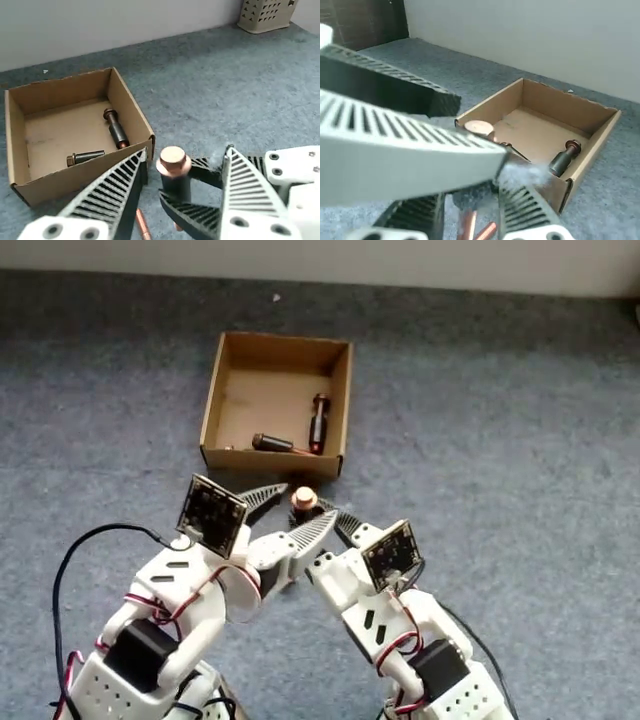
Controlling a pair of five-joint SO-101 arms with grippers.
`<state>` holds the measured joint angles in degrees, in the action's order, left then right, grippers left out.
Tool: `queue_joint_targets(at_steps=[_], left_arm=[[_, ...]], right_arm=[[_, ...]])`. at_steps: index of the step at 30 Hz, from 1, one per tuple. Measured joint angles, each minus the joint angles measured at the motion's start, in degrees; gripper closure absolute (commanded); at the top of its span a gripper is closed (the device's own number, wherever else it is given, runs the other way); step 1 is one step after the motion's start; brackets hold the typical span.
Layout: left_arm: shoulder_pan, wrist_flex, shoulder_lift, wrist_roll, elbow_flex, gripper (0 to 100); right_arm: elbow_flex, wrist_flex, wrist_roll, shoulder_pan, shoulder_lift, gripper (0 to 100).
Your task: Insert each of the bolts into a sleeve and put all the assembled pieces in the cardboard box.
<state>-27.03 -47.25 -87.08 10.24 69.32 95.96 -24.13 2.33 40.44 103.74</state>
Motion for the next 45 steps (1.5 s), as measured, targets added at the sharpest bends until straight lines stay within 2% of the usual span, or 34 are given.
queue_joint_targets(at_steps=[7, 12, 16, 21, 27, 31, 35, 41, 45], left_arm=[[9.14, -1.93, 0.0, -0.88, -4.57, 75], [13.89, -4.57, -0.09, -8.35, -4.57, 75], [21.19, -10.02, -0.09, -10.46, -4.04, 75], [30.77, -10.81, 0.0, -11.52, 4.75, 75], [32.79, -4.22, 0.0, -12.66, 17.41, 75], [32.79, 0.18, 0.0, -12.66, 23.21, 75], [32.79, 1.32, 0.0, -12.66, 24.35, 75], [32.79, 1.32, 0.0, -12.66, 24.44, 75], [32.79, 1.32, 0.0, -12.66, 24.44, 75]], right_arm=[[0.0, 0.0, 0.0, -0.44, 0.0, 99.5], [0.0, 0.0, 0.0, -0.79, 0.0, 99.5], [0.0, -2.37, -2.64, -2.46, 0.0, 99.5], [-0.09, -10.02, -5.01, -3.25, 0.0, 99.5], [-0.44, -14.59, -5.36, -3.25, -1.67, 99.5], [-2.29, -14.59, -5.36, -3.25, -10.81, 99.5], [-8.18, -12.57, -5.36, -3.25, -24.44, 99.5], [-21.36, -7.56, -5.36, -3.52, -46.68, 99.5], [-32.26, -4.57, -5.36, -6.42, -59.78, 99.5]])
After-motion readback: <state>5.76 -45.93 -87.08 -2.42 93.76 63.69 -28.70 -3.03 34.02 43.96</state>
